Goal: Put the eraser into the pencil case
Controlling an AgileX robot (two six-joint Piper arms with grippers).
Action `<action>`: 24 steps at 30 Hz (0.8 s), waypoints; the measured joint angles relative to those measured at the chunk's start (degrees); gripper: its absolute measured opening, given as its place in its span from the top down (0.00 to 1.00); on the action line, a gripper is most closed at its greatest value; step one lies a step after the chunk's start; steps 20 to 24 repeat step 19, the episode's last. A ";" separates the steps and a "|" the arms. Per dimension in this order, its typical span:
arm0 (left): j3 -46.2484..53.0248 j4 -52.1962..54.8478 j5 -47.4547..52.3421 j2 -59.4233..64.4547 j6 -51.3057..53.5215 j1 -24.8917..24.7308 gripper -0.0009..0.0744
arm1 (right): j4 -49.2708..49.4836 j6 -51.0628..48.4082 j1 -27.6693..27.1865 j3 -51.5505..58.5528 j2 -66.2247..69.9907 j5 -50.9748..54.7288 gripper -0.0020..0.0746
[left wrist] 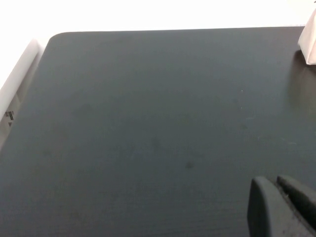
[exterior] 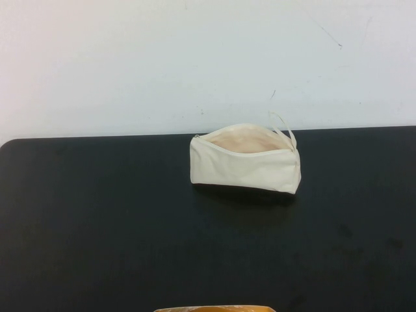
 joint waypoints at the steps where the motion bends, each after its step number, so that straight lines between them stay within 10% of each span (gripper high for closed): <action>1: 0.00 0.00 0.00 0.00 0.00 0.00 0.99 | 0.07 0.15 0.00 0.00 0.00 0.09 0.97; 24: 0.00 0.00 0.00 0.00 0.00 0.00 0.99 | 2.19 1.27 0.00 0.00 0.00 0.20 0.97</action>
